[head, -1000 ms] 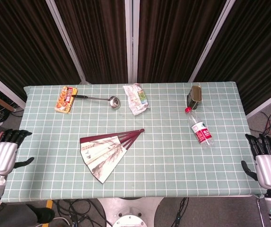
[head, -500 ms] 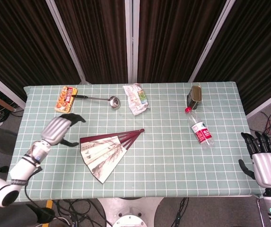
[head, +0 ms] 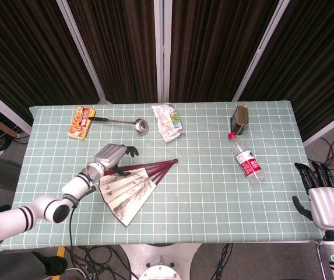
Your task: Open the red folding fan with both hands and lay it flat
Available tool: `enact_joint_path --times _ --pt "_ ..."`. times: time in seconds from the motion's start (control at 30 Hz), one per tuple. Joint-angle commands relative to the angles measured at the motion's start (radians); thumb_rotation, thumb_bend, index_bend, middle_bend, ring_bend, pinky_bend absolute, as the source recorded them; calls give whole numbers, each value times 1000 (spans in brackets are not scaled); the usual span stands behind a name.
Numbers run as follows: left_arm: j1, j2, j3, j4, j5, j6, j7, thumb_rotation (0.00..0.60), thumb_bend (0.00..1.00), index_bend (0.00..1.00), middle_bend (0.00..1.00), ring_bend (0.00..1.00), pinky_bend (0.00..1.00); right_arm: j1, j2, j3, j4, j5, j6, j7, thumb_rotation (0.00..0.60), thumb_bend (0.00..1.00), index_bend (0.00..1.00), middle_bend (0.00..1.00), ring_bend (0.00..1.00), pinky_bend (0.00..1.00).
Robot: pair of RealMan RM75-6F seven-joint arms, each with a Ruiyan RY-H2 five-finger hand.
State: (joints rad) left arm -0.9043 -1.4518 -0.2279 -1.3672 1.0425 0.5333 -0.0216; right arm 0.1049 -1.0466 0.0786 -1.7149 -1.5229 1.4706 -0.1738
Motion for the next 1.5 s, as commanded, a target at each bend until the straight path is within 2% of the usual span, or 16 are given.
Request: enact_joint_path --times 0.03,0.3,0.6,1.23,1.5 --pt "-71 -50 29 64 -116 -55 66 600 249 268 325 313 418 5 0 1 -1 5 -8 1 600 225 55 121 1 0" --pt "-164 -89 81 131 -301 -106 112 600 309 266 326 342 452 10 -5 4 8 24 -20 8 600 226 54 121 1 0" --pt "-214 -145 120 198 -385 -96 125 600 316 266 336 352 473 11 -9 6 16 43 -28 9 600 226 55 122 1 0" --pt "-239 -178 134 240 -342 -166 68 600 367 317 402 413 493 6 -18 8 22 74 -28 7 600 226 54 121 1 0" --pt "-221 -191 142 255 -305 -149 49 600 374 477 537 544 609 6 -20 8 21 74 -26 9 600 225 55 122 1 0"
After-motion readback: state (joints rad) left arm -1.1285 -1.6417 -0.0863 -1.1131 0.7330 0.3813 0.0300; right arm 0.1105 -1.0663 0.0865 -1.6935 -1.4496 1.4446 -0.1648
